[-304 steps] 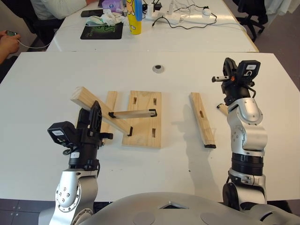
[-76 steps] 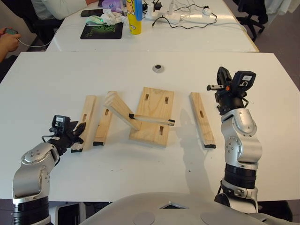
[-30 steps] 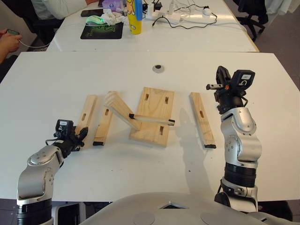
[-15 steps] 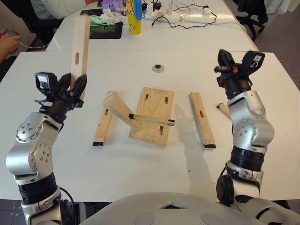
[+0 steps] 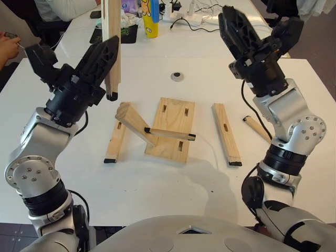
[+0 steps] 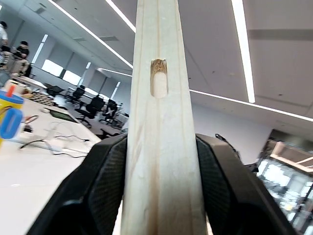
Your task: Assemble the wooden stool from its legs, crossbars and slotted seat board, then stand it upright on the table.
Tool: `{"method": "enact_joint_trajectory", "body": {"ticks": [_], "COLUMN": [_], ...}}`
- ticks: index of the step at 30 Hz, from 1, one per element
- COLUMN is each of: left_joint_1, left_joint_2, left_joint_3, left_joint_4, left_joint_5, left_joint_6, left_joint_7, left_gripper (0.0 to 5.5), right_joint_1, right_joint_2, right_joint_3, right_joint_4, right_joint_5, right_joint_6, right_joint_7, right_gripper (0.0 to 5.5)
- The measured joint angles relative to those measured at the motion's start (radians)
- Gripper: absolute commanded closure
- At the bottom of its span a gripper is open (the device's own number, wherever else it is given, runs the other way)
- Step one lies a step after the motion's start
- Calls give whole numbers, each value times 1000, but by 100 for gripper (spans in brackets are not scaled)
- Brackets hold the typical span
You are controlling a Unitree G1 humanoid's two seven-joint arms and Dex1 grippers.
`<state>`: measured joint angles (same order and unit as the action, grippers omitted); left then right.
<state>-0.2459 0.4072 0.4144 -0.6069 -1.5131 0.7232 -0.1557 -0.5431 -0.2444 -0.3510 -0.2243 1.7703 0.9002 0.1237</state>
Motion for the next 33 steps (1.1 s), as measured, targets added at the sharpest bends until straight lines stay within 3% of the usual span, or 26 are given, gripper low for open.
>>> {"method": "enact_joint_trajectory", "body": {"ticks": [2,6,17,22,33], "left_joint_1": [-21,-35,-32,-22,14], "left_joint_2": [73,147,256,281,310], "left_joint_3": [-9,-48,-146,-170,-162], "left_joint_4": [-35,-64,-84,-86,-84], "left_joint_5": [-146,-245,-252,-222,-194], "left_joint_6": [2,5,9,11,8], "left_joint_7": [6,2,-45,-75,-127], "left_gripper": [344,344,344,344,344], "right_joint_1": [-31,-64,-186,-213,-210], "right_joint_2": [-36,-66,-119,-117,-128], "right_joint_3": [45,79,119,118,88], "right_joint_4": [3,23,62,80,119], "right_joint_5": [155,188,193,200,200], "right_joint_6": [18,52,100,100,134], "right_joint_7": [-31,-9,56,56,95], "right_gripper": [290,231,75,75,238]}}
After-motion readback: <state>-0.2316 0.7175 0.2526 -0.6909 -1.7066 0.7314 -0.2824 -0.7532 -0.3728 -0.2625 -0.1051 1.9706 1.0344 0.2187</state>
